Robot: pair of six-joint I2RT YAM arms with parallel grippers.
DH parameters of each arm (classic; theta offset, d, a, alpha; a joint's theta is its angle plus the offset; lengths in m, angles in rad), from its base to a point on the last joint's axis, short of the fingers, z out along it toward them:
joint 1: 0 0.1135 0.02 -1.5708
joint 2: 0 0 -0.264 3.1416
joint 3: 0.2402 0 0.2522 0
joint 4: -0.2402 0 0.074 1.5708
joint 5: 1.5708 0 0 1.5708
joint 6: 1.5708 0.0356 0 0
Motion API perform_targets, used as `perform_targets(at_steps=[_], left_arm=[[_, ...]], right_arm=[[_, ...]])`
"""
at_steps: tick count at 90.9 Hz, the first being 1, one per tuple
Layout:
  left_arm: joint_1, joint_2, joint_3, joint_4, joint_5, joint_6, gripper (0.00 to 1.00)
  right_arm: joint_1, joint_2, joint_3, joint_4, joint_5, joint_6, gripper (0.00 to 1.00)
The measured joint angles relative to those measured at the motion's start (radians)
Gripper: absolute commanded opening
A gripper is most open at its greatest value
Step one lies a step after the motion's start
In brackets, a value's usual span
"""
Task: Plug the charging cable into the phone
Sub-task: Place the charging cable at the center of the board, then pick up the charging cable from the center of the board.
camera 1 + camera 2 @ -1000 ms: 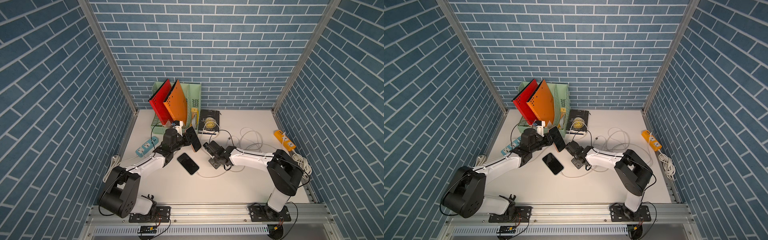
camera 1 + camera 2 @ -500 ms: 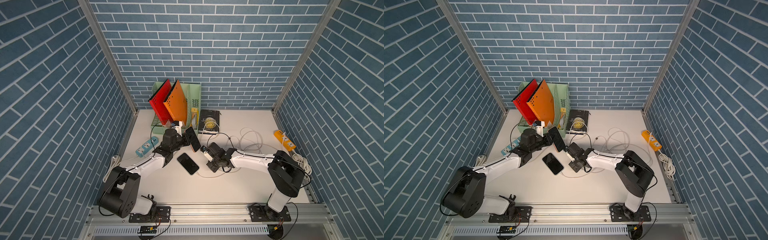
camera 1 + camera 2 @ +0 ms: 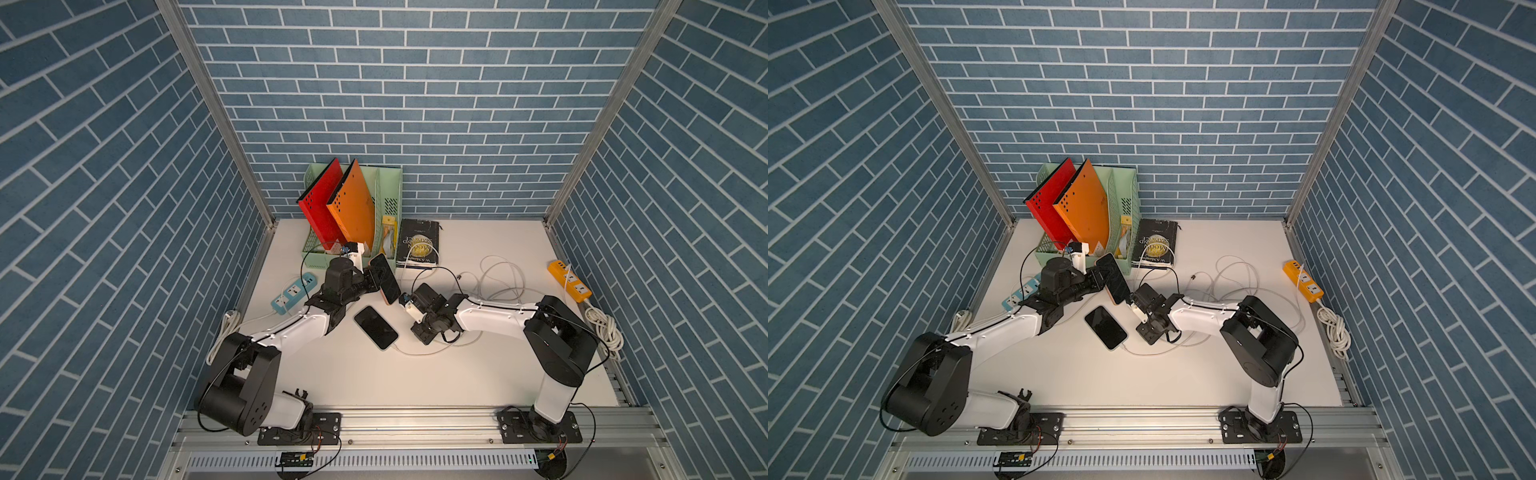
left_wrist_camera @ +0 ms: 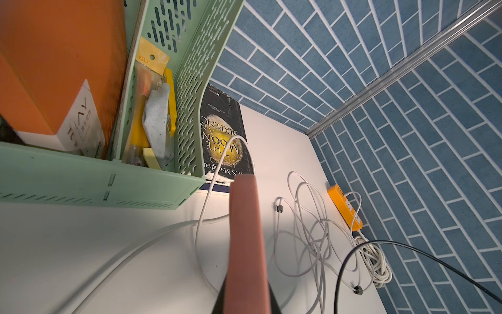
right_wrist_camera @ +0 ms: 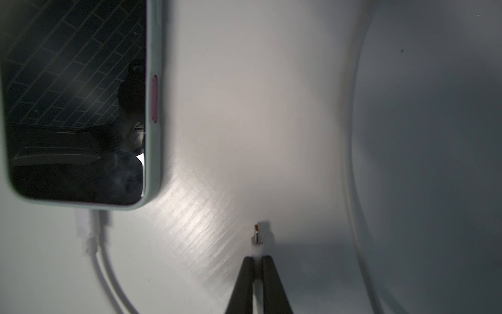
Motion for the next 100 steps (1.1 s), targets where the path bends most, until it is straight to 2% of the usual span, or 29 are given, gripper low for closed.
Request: perform_targets(at_steps=[10, 67, 87, 100], left_arm=[[0.0, 0.0, 0.0, 0.0, 0.0, 0.0, 0.0], [0.001, 0.0, 0.0, 0.0, 0.0, 0.0, 0.0], [0.001, 0.001, 0.0, 0.0, 0.001, 0.0, 0.0], [0.003, 0.001, 0.0, 0.0, 0.001, 0.0, 0.0]], right_arm=[[-0.003, 0.004, 0.005, -0.002, -0.008, 0.0, 0.0], [-0.003, 0.029, 0.021, -0.005, -0.024, -0.022, 0.17], [-0.003, 0.029, 0.02, -0.005, -0.023, -0.024, 0.16], [-0.003, 0.029, 0.02, -0.004, -0.023, -0.024, 0.05]])
